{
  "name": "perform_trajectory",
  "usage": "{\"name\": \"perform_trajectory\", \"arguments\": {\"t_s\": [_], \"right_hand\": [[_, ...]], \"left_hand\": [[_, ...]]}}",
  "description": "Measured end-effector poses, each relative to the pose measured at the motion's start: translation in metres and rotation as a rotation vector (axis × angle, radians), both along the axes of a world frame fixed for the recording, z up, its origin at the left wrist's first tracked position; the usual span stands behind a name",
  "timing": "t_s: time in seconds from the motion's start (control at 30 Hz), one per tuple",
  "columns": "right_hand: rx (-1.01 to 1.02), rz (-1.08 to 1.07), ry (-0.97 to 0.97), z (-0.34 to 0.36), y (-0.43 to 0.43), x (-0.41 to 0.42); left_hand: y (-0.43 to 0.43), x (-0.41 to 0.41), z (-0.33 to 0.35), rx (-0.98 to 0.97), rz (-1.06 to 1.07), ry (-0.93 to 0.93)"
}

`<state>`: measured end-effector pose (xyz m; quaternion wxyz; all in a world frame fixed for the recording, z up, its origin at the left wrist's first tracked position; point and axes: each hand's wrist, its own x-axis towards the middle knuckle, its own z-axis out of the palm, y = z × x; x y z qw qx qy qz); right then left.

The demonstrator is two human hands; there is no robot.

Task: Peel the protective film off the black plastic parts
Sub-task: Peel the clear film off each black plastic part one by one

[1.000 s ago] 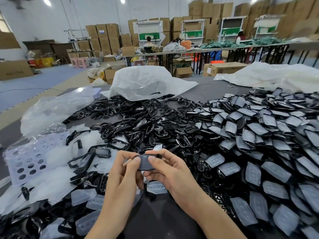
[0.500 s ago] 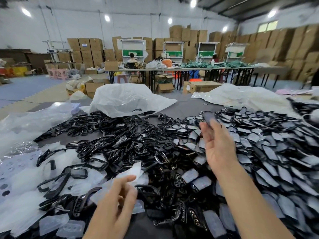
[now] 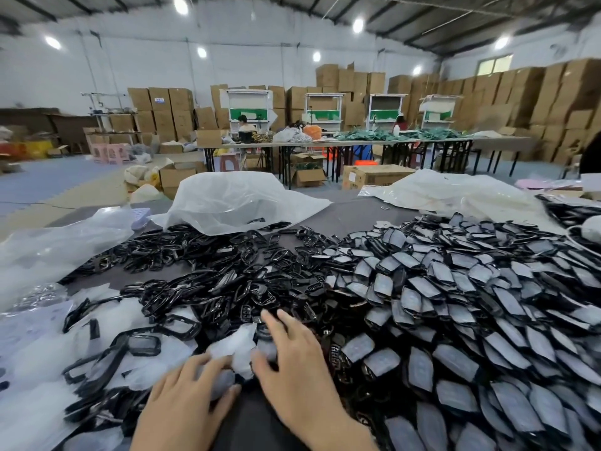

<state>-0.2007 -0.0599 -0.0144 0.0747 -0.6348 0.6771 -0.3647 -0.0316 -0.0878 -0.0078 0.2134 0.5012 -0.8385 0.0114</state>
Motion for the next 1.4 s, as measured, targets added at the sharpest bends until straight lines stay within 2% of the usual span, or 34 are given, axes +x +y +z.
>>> {"name": "perform_trajectory", "arguments": {"t_s": [0.07,0.1,0.17,0.27,0.33,0.5,0.67,0.8,0.9,1.03,1.13,1.4], "right_hand": [[0.145,-0.017,0.252,-0.01,-0.004,0.007],[0.15,-0.025,0.291,-0.011,-0.005,0.009],[0.105,-0.031,0.266,-0.01,-0.004,0.011],[-0.06,-0.089,0.327,-0.01,-0.001,0.01],[-0.064,-0.087,0.334,-0.009,-0.001,0.009],[-0.03,-0.075,0.284,-0.008,0.001,0.005],[-0.096,-0.063,0.175,-0.005,0.008,0.005],[-0.182,-0.082,-0.067,0.0,0.009,0.005],[-0.246,-0.092,-0.298,0.005,0.01,0.003],[-0.233,-0.122,-0.662,0.008,0.008,-0.001],[-0.222,-0.128,-0.869,0.011,0.006,-0.005],[-0.25,-0.098,-1.011,0.012,0.002,-0.006]], "left_hand": [[-0.002,0.001,-0.003,-0.03,0.011,-0.002],[-0.003,0.002,-0.004,-0.047,0.024,0.002],[-0.006,0.002,-0.006,-0.091,0.023,0.018],[-0.01,0.002,-0.007,-0.148,0.011,0.069],[-0.011,0.003,-0.004,-0.175,-0.001,0.093],[-0.006,0.006,-0.001,-0.017,0.05,0.23],[-0.005,0.008,-0.002,0.131,0.053,0.509],[-0.001,0.008,0.005,0.172,-0.03,0.63],[-0.001,0.009,0.005,0.164,-0.044,0.544],[-0.001,0.011,-0.003,0.089,-0.032,0.155],[0.001,0.011,-0.004,0.016,-0.049,0.095],[0.007,0.012,-0.001,-0.039,-0.164,-0.023]]}}
